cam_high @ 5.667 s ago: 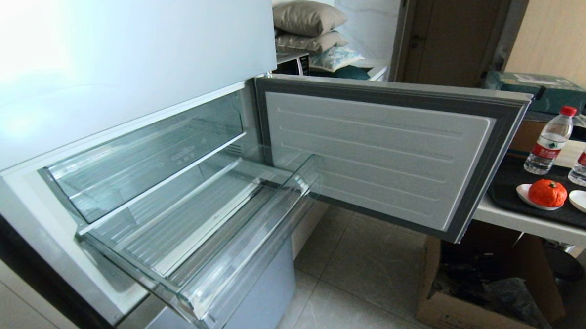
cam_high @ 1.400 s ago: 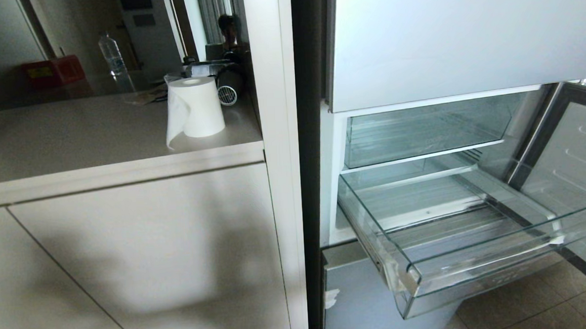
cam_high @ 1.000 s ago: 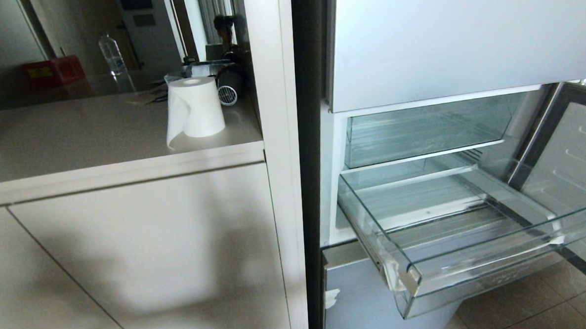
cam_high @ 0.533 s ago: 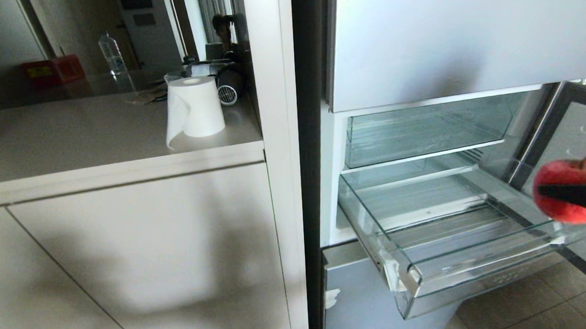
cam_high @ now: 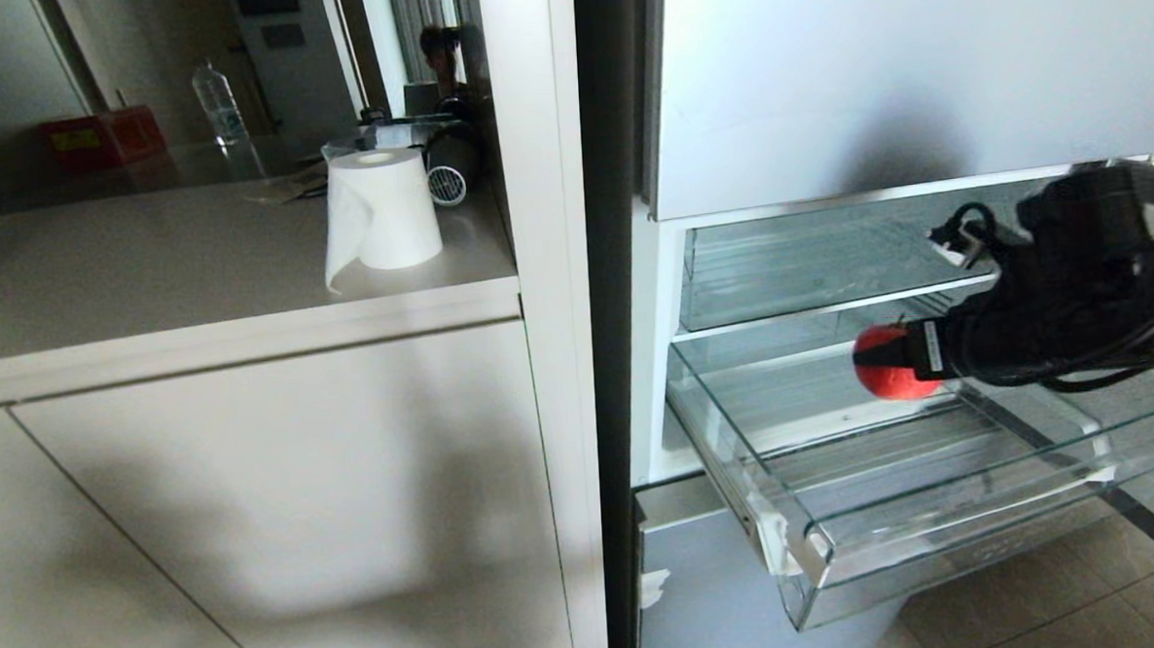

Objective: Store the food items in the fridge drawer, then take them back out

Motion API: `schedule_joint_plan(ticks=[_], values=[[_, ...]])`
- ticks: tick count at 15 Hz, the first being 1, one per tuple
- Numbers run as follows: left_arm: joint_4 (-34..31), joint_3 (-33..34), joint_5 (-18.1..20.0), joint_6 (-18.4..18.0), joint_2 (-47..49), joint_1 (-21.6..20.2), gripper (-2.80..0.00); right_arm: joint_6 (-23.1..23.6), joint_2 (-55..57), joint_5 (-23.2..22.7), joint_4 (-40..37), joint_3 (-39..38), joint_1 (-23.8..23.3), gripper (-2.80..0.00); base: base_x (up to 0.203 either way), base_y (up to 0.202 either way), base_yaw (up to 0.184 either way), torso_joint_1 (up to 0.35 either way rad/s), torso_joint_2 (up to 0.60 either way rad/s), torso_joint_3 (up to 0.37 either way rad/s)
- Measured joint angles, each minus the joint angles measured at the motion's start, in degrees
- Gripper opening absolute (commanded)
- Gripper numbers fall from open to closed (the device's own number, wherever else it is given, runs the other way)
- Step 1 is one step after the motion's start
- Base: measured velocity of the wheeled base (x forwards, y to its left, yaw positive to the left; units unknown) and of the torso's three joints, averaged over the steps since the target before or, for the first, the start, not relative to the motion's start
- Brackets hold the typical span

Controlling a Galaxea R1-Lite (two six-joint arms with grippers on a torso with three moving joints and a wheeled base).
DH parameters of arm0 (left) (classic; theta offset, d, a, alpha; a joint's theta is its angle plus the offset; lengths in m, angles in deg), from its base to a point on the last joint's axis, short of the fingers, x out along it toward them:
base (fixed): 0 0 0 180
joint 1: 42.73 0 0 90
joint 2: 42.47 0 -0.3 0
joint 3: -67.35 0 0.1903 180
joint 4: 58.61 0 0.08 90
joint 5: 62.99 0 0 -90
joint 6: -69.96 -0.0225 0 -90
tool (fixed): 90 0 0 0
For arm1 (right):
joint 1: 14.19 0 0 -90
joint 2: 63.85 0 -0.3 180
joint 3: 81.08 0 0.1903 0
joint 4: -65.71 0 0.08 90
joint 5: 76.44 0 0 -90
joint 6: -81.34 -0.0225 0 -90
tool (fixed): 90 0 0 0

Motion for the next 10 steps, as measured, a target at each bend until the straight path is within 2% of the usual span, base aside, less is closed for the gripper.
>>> schedule_joint_plan(ticks=[5,6,10], values=[[-0.02,0.0,0.0,0.0,0.0,-0.02,-2.8,0.06,8.73,0.15,3.38,0.27,0.05,-2.8,0.0,0.0,0.0,0.0,0.0,0.0],[-0.02,0.0,0.0,0.0,0.0,-0.02,-2.8,0.04,9.7,0.12,3.4,-0.09,0.02,0.0,0.0,0.0,0.0,0.0,0.0,0.0],[-0.02,0.0,0.0,0.0,0.0,0.0,-2.8,-0.65,11.37,0.01,3.57,-0.72,-0.2,0.0,0.0,0.0,0.0,0.0,0.0,0.0]])
